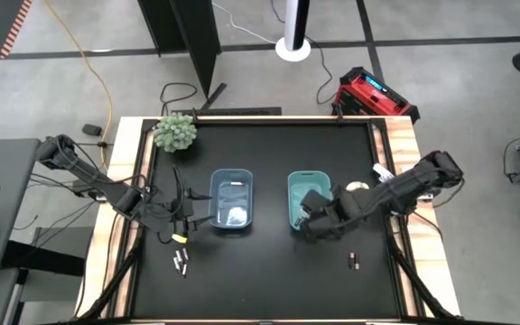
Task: Sort batteries
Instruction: Put the big black battery into the green bin
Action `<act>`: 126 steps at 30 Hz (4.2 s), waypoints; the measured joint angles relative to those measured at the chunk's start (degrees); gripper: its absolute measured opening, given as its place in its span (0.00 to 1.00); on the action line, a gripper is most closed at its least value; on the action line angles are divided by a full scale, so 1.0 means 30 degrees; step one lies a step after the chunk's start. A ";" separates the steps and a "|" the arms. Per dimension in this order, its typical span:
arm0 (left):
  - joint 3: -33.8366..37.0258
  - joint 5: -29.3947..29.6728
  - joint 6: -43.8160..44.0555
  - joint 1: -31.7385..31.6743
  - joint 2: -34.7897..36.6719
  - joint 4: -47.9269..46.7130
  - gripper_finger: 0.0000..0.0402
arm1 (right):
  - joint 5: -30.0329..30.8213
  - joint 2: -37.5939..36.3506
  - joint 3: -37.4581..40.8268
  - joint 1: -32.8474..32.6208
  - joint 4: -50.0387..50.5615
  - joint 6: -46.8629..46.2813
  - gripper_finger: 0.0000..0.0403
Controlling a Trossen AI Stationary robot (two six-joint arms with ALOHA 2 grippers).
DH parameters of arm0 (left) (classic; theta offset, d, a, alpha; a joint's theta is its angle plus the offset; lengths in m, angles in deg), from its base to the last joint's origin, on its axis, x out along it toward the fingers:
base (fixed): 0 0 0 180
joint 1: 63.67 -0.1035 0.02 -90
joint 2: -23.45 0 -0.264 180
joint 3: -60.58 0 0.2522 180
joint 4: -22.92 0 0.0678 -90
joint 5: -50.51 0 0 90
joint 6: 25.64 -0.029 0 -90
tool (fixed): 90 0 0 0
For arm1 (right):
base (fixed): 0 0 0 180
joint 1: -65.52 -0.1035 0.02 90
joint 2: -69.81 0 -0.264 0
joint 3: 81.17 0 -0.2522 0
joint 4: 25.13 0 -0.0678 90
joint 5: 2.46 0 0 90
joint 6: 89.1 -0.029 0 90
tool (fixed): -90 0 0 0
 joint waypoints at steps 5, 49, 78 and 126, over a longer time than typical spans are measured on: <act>0.0000 -0.0003 0.0007 0.0000 0.0000 -0.0007 0.65 | -0.0015 0.0000 0.0030 0.0966 -0.0093 0.1430 0.15; 0.0000 -0.0057 0.1435 0.0007 -0.0005 -0.1375 0.65 | -0.1551 0.4819 0.0052 -1.1802 0.4965 -2.0939 0.58; 0.0000 -0.0054 0.1377 0.0007 -0.0007 -0.0984 0.65 | 0.2215 -0.0290 0.7346 -1.1597 -0.1110 -2.0878 0.58; 0.0000 -0.0054 0.1428 0.0003 -0.0007 -0.1275 0.65 | -0.4092 0.0962 0.7462 -0.9937 -0.5328 -2.1182 0.58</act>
